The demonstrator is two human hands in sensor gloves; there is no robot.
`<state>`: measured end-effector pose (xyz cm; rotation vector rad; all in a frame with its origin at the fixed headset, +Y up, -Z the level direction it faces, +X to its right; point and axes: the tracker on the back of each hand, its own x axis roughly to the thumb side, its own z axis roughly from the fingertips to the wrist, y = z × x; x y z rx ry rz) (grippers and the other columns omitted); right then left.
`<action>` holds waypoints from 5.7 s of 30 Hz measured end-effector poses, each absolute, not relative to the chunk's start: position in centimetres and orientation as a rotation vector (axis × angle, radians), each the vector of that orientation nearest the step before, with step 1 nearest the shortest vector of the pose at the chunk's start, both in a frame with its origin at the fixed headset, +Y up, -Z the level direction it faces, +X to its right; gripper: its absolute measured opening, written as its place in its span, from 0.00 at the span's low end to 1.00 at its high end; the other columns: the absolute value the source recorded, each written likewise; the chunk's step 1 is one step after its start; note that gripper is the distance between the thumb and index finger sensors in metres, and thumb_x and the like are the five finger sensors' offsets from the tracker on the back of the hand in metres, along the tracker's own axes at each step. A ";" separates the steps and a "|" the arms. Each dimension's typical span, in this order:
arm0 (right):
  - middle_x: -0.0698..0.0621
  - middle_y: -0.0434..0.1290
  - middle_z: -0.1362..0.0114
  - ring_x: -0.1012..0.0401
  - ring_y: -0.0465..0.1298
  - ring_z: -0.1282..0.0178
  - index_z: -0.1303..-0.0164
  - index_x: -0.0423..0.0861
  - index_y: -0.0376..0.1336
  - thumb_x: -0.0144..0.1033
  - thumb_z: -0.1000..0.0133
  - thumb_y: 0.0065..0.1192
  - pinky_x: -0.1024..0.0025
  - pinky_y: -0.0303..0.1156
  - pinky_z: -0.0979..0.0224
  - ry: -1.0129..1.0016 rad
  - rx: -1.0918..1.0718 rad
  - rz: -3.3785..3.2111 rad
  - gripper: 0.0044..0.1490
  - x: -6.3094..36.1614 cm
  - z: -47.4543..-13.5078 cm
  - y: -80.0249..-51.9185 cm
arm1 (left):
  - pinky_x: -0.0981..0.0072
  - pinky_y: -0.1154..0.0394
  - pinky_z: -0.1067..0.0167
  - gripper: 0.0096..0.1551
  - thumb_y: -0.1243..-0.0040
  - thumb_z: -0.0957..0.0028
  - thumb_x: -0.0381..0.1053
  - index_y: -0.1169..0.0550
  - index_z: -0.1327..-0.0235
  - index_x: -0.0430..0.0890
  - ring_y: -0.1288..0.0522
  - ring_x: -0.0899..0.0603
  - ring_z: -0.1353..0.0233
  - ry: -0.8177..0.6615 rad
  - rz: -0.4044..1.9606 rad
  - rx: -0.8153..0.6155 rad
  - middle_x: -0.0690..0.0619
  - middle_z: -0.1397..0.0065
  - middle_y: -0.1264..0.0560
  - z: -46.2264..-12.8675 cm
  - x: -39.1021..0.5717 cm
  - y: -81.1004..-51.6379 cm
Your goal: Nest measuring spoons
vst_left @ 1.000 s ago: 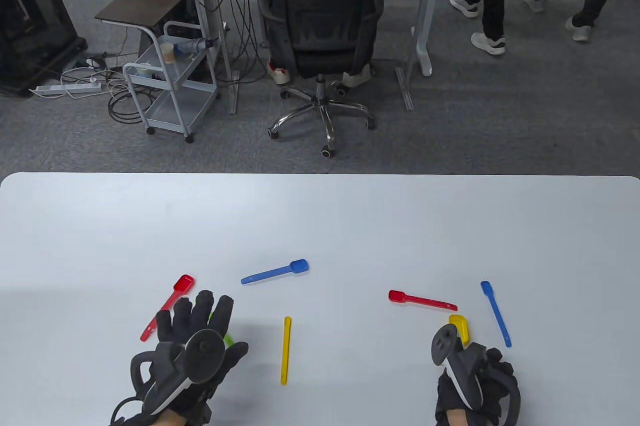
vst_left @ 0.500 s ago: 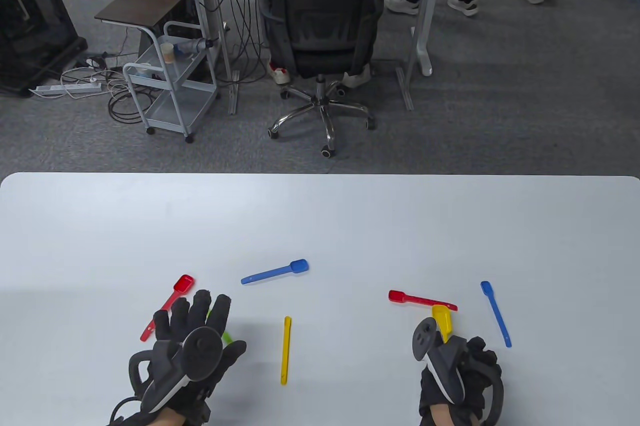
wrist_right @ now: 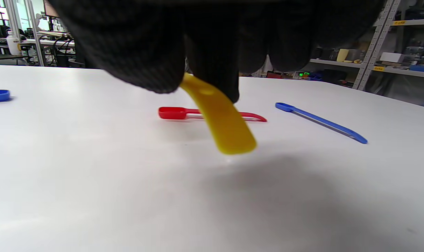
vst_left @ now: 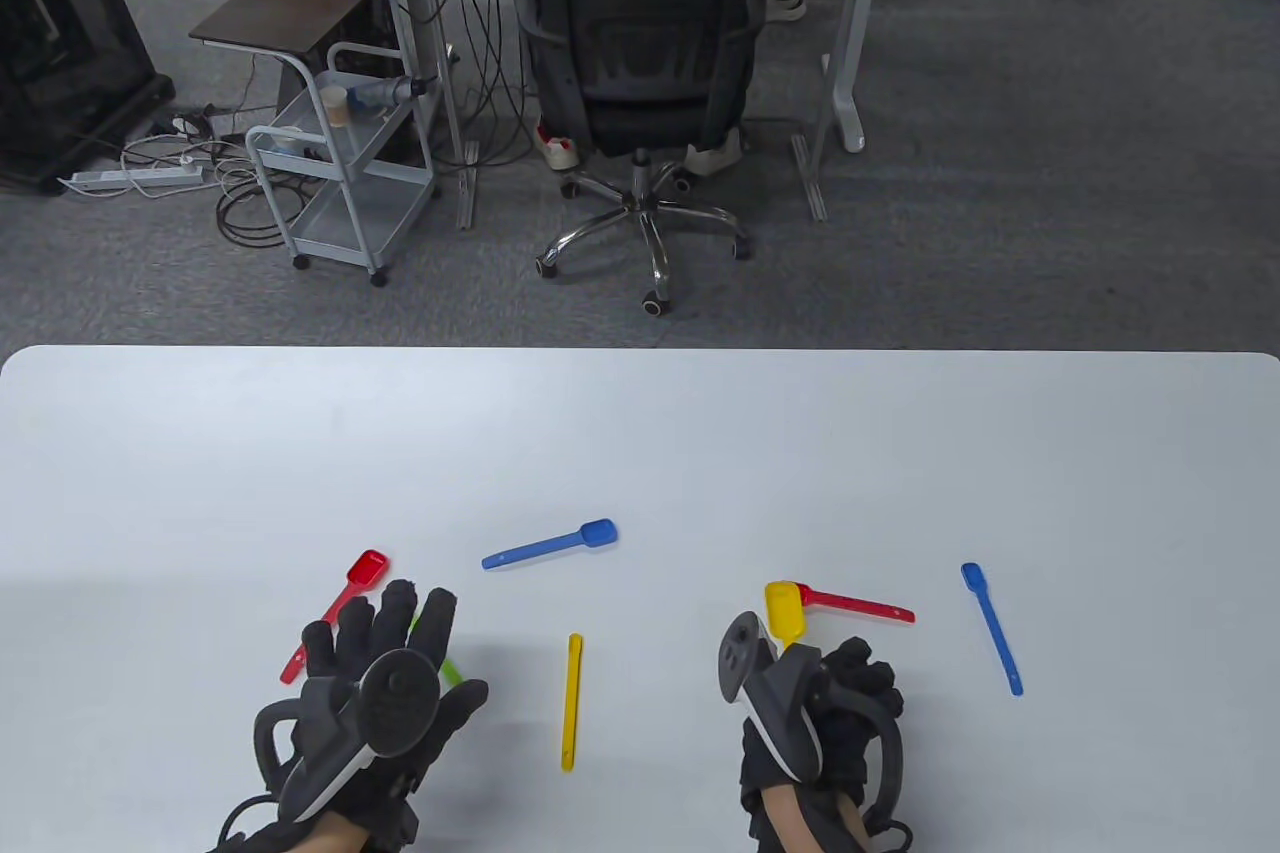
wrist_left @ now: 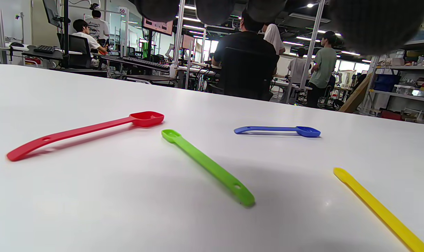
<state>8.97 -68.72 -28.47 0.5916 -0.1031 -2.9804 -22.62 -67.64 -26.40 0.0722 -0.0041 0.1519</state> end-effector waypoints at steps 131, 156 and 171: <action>0.35 0.61 0.12 0.33 0.67 0.20 0.19 0.46 0.60 0.51 0.44 0.59 0.36 0.63 0.25 0.385 -0.111 -3.312 0.42 20.5 -27.0 -69.9 | 0.33 0.40 0.20 0.48 0.34 0.55 0.72 0.31 0.20 0.57 0.30 0.31 0.16 0.366 0.089 0.024 0.50 0.15 0.32 -33.7 -28.2 -67.6; 0.35 0.61 0.12 0.33 0.66 0.20 0.19 0.46 0.60 0.51 0.43 0.59 0.37 0.63 0.25 0.368 -0.106 -3.322 0.42 20.6 -27.0 -69.8 | 0.34 0.39 0.21 0.31 0.27 0.56 0.63 0.15 0.40 0.53 0.27 0.32 0.17 0.517 -0.144 -0.167 0.48 0.16 0.30 -35.2 -32.5 -73.7; 0.35 0.61 0.12 0.33 0.67 0.20 0.20 0.45 0.61 0.51 0.43 0.59 0.37 0.63 0.24 0.370 -0.098 -3.326 0.41 20.6 -27.0 -69.8 | 0.35 0.39 0.20 0.26 0.26 0.55 0.59 0.13 0.46 0.51 0.26 0.33 0.18 0.512 -0.164 -0.179 0.49 0.17 0.29 -35.3 -32.7 -74.5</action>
